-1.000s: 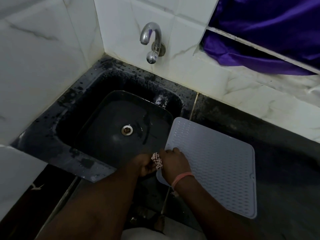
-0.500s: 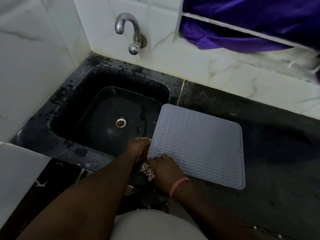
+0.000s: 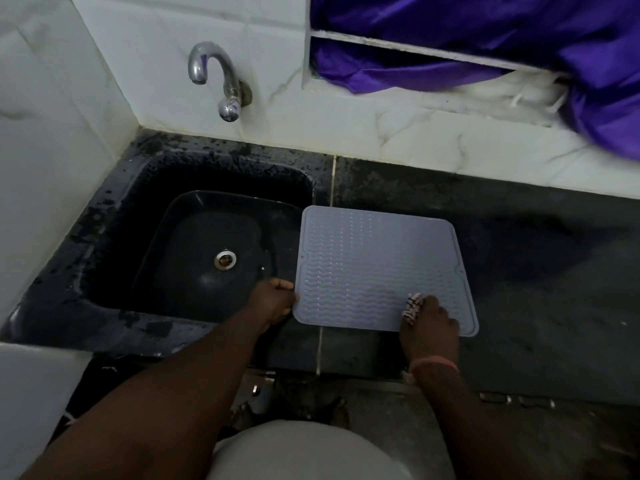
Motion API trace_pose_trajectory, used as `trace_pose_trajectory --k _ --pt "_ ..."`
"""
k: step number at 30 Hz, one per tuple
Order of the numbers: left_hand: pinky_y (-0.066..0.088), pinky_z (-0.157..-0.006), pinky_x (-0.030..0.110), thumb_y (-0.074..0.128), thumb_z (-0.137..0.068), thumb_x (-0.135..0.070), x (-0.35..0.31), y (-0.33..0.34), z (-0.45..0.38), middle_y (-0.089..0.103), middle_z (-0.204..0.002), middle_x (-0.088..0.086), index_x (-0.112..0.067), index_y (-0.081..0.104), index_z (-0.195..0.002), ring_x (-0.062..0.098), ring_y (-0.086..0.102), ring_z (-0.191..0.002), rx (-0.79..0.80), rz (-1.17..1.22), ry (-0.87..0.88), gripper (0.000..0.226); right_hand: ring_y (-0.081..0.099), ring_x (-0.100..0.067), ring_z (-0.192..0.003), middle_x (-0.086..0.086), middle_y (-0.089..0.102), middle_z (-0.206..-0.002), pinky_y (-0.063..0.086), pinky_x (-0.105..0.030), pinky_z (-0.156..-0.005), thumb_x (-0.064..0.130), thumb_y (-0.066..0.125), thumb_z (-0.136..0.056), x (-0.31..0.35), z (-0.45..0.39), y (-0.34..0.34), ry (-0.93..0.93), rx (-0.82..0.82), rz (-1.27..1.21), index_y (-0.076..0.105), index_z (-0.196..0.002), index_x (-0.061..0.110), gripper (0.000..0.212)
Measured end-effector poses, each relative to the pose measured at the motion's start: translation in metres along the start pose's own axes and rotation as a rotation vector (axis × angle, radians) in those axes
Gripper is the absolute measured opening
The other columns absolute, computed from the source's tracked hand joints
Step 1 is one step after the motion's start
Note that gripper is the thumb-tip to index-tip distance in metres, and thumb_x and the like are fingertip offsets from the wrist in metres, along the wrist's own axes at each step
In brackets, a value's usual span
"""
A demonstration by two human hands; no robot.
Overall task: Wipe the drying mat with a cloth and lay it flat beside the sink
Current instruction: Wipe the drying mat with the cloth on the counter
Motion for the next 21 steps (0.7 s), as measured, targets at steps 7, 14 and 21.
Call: trace_pose_trajectory --k 7,14,21 --pt "0.058 -0.08 0.045 0.068 -0.081 0.008 0.005 -0.005 -0.004 0.069 -0.087 0.018 -0.009 0.063 -0.085 0.029 0.065 -0.078 0.035 -0.071 0.035 0.018 0.06 -0.031 -0.102 -0.013 0.064 -0.114 0.048 -0.039 -0.09 0.019 0.052 -0.091 0.087 0.039 0.021 0.082 0.073 -0.083 0.05 -0.127 0.009 0.038" --pt "0.059 -0.079 0.044 0.057 -0.083 0.011 0.002 -0.006 -0.013 0.069 -0.095 0.025 -0.012 0.064 -0.081 0.036 0.067 -0.084 -0.032 -0.14 0.078 0.024 0.064 -0.03 -0.098 -0.012 0.068 -0.104 0.048 -0.033 -0.081 0.017 0.057 -0.089 0.186 0.061 0.025 -0.128 0.229 -0.312 0.057 -0.106 0.013 0.018" --pt "0.053 -0.066 0.033 0.053 -0.089 -0.004 -0.031 0.003 -0.017 0.067 -0.102 0.017 -0.017 0.062 -0.098 0.031 0.063 -0.081 -0.073 -0.439 0.282 0.018 0.067 -0.035 -0.102 -0.015 0.069 -0.108 0.051 -0.04 -0.09 0.026 0.06 -0.094 0.037 -0.007 -0.027 0.397 -0.034 -0.522 0.059 -0.113 0.013 0.023"
Point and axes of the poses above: each hand's wrist, its own z-axis away from the middle knuckle, its own y-axis out of the palm, x = y × z, the point moved 3 cm from there along -z, towards the middle knuckle
